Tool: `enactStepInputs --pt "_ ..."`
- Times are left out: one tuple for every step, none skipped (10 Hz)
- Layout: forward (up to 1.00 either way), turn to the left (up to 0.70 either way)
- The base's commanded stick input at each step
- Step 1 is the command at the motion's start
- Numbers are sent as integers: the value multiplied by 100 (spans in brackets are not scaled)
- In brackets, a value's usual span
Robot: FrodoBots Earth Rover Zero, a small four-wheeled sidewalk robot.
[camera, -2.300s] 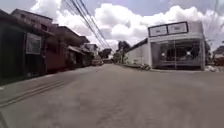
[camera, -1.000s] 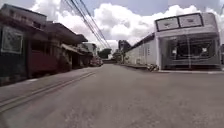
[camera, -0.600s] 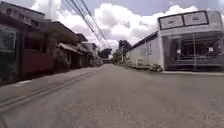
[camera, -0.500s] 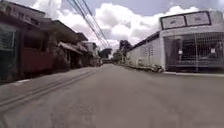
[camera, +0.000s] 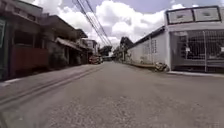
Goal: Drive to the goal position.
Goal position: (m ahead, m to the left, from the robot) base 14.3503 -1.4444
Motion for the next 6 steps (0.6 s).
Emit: enactStepInputs --pt "100 0" --pt "100 0" --pt "100 0" --pt "100 0" --pt "100 0" --pt "100 0"
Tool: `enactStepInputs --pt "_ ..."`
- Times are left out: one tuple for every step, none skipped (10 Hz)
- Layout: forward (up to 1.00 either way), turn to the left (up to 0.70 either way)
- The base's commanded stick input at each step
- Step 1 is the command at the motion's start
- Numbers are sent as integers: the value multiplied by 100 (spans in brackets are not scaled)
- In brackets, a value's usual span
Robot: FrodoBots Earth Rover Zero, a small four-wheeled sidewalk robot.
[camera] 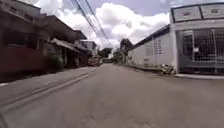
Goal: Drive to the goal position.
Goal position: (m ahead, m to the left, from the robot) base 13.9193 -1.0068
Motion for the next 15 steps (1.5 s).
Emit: enactStepInputs --pt "100 0" --pt "100 0" --pt "100 0" --pt "100 0" --pt "100 0" --pt "100 0" --pt "100 0" --pt "100 0" --pt "100 0" --pt "100 0" --pt "100 0" --pt "100 0" --pt "100 0" --pt "100 0" --pt "100 0"
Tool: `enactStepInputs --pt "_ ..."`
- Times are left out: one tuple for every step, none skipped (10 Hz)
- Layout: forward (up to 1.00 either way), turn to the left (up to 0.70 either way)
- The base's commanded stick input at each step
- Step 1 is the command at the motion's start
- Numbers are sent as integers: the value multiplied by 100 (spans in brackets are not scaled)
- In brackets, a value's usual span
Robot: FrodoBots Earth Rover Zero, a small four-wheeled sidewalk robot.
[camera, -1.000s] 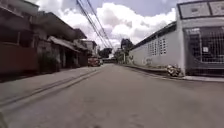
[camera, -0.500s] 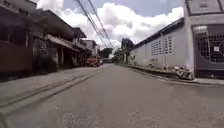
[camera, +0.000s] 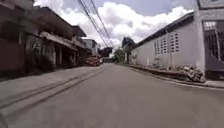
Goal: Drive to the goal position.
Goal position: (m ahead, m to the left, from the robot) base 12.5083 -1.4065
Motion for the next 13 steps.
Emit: enactStepInputs --pt "100 0" --pt "100 0" --pt "100 0" --pt "100 0" --pt "100 0" --pt "100 0" --pt "100 0" --pt "100 0" --pt "100 0" --pt "100 0" --pt "100 0" --pt "100 0" --pt "100 0"
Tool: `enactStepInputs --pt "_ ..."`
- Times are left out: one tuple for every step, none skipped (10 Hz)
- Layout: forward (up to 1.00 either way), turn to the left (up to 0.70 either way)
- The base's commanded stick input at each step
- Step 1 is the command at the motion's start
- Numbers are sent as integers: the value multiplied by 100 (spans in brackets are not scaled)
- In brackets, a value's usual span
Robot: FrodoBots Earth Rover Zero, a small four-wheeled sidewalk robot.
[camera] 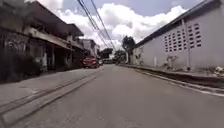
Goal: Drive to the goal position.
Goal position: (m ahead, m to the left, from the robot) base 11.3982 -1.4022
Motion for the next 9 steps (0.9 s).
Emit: enactStepInputs --pt "100 0" --pt "100 0" --pt "100 0" --pt "100 0" --pt "100 0" --pt "100 0" --pt "100 0" --pt "100 0" --pt "100 0"
